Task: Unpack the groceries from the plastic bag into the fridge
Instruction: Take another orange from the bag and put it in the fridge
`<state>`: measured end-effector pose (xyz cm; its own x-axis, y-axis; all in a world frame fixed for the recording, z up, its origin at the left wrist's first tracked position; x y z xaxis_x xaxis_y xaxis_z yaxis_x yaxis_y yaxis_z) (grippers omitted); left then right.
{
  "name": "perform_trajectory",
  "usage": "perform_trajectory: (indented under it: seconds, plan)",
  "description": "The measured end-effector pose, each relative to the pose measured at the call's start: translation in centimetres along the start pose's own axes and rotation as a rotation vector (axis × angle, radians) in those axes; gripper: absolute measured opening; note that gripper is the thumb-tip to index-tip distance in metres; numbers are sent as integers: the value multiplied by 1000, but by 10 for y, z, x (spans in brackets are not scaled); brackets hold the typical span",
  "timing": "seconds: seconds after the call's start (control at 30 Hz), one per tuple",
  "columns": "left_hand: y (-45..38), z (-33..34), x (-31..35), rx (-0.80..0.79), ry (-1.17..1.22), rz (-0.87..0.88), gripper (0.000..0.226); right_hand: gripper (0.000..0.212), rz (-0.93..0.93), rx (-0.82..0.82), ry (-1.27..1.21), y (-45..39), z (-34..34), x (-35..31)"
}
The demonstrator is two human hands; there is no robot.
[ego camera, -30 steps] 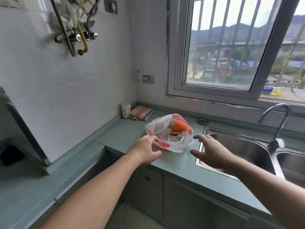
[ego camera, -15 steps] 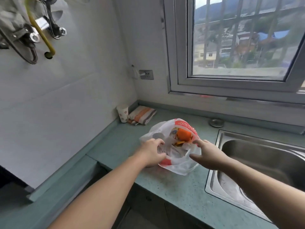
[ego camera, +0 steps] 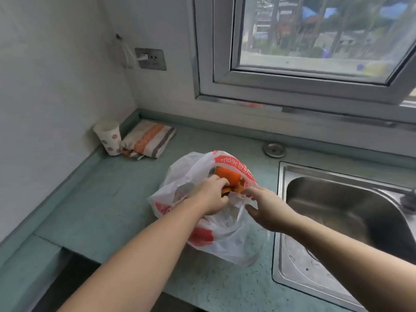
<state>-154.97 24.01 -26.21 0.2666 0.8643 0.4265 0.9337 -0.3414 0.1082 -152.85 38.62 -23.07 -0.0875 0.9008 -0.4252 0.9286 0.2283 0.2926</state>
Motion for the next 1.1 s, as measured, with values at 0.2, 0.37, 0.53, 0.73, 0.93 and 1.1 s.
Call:
perform_trajectory:
  seconds: [0.2, 0.37, 0.53, 0.73, 0.93, 1.1]
  plan:
    - [-57, 9, -37, -50, -111, 72, 64, 25, 0, -23, 1, -45, 29, -7]
    - [-92, 10, -47, -166, -162, 136, 76, 28, 31, -19, 64, -67, 48, -10]
    - [-116, 17, -48, -235, -28, 204, 86, 22, -4, 76, 175, -87, 58, -10]
    - [-119, 23, -54, -258, 101, 214, 84, 30, 217, 33, 74, -106, 62, 22]
    - [-105, 21, -65, -359, -18, 240, 90, 75, 228, -55, 288, -108, 74, 24]
    - [-95, 26, -62, -330, -25, 241, 85, 47, 153, 27, 414, -102, 82, 10]
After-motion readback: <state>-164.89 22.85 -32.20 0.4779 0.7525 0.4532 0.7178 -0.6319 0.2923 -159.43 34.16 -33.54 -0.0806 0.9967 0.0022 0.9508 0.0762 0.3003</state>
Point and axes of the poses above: each hand's wrist, its own y-axis away from the middle knuckle, its own z-axis out of the palm, x = y × z, the point moved 6 cm from there along -y, towards the middle knuckle, and after that the axes turned 15 degrees about z, right-handed, at the moved point
